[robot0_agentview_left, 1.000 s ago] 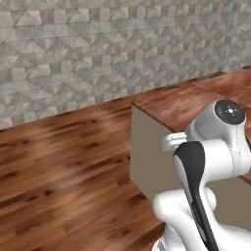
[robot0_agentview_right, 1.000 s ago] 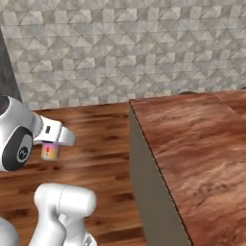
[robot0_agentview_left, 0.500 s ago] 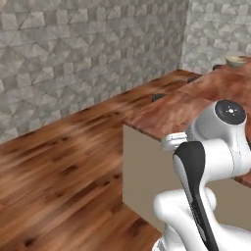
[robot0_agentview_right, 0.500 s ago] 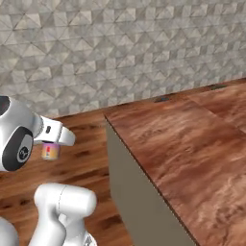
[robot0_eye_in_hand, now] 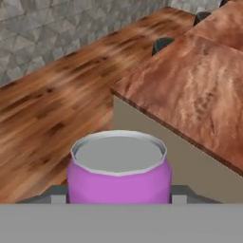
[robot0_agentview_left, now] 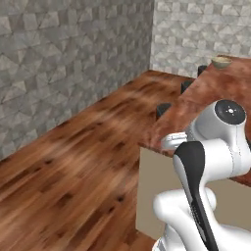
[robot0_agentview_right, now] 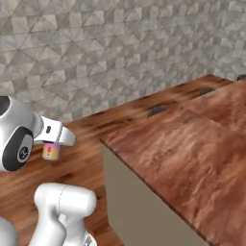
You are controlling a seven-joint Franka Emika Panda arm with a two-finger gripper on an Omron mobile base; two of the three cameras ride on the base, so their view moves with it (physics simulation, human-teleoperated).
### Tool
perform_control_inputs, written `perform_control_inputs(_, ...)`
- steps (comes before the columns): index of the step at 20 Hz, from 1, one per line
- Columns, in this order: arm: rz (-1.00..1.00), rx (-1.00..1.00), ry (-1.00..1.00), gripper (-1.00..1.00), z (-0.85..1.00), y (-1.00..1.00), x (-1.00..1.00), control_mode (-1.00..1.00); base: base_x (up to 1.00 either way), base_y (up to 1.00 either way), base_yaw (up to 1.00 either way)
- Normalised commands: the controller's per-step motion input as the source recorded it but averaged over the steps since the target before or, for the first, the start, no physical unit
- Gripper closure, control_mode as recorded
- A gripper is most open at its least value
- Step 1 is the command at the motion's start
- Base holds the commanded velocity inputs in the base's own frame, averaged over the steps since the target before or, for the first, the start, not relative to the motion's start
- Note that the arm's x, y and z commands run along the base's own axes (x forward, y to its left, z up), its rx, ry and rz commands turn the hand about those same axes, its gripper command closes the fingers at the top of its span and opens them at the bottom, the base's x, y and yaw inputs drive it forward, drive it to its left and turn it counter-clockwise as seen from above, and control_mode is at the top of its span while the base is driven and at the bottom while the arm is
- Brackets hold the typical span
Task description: Open the fridge, grab two sodas, and place both sodas inside the bowl with ice on the dining counter.
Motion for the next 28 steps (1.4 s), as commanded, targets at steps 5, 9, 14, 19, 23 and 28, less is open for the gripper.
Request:
perform_control_inputs(5,0.0,0.0,0.0,1.0,0.0,0.0,0.0,1.0,0.95,0.91,-0.37)
perform_control_inputs(9,0.0,0.0,0.0,1.0,0.0,0.0,0.0,1.0,0.95,0.9,-0.38)
perform_control_inputs(14,0.0,0.0,0.0,1.0,0.0,0.0,0.0,1.0,0.96,0.89,-0.38)
perform_control_inputs(19,0.0,0.0,0.0,1.0,0.0,0.0,0.0,1.0,0.99,0.83,-0.4)
perform_control_inputs(23,0.0,0.0,0.0,1.0,0.0,0.0,0.0,1.0,0.98,0.76,-0.44)
perform_control_inputs(28,0.0,0.0,0.0,1.0,0.0,0.0,0.0,1.0,0.99,0.68,-0.47)
